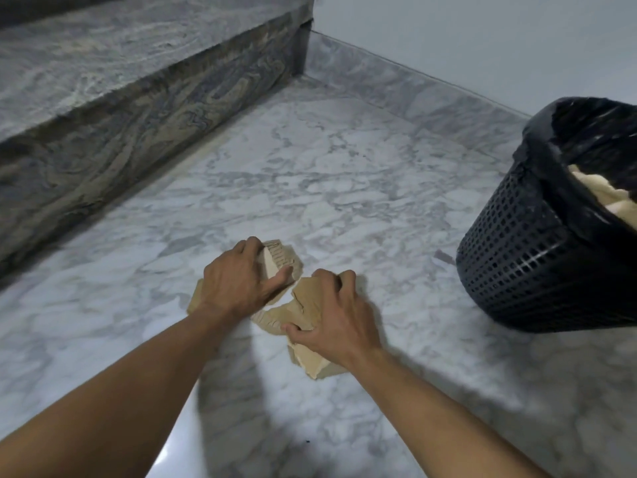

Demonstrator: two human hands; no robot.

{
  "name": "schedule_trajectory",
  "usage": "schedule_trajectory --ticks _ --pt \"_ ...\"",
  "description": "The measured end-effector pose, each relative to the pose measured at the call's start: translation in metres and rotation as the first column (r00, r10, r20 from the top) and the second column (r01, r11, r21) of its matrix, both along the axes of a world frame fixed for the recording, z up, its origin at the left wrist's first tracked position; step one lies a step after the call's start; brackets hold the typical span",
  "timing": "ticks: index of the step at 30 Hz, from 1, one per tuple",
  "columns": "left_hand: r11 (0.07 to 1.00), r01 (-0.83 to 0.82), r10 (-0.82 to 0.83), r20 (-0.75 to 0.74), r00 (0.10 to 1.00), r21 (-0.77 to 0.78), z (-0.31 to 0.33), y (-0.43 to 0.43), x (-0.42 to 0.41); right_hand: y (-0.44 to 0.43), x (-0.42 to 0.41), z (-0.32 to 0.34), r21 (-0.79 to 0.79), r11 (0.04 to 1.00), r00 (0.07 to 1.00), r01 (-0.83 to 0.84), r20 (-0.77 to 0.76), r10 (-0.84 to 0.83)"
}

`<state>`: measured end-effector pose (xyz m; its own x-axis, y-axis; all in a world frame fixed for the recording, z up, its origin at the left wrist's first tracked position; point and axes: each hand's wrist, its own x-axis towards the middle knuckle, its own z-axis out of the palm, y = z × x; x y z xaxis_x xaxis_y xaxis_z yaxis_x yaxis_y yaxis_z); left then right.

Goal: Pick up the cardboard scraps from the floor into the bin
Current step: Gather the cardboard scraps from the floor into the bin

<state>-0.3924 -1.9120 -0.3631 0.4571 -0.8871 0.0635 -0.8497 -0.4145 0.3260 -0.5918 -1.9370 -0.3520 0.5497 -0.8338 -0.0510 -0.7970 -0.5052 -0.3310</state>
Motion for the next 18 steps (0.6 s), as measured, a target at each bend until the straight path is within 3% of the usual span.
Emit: schedule_trajectory --ticks 5,9,12,18 --pt "0.994 -0.092 0.086 -0.094 0.992 -0.056 0.012 0.002 -0.002 -0.005 -0.007 0.017 0.159 0.985 0.998 0.069 -0.006 -0.069" --pt "0.995 -0.032 0.021 -0.111 0.994 -0.099 0.038 -0.011 -0.004 -0.032 -0.032 0.055 0.239 0.962 0.990 0.135 0.016 -0.143" --pt "0.983 0.031 -0.044 -0.068 0.997 -0.181 0.076 -0.039 -0.005 -0.052 -0.043 0.112 0.174 0.978 0.993 0.113 0.018 -0.118" --pt "0.932 0.088 -0.116 -0.059 0.992 -0.352 0.189 -0.108 -0.040 -0.088 -0.060 0.253 -0.121 0.988 0.995 0.095 0.045 -0.090"
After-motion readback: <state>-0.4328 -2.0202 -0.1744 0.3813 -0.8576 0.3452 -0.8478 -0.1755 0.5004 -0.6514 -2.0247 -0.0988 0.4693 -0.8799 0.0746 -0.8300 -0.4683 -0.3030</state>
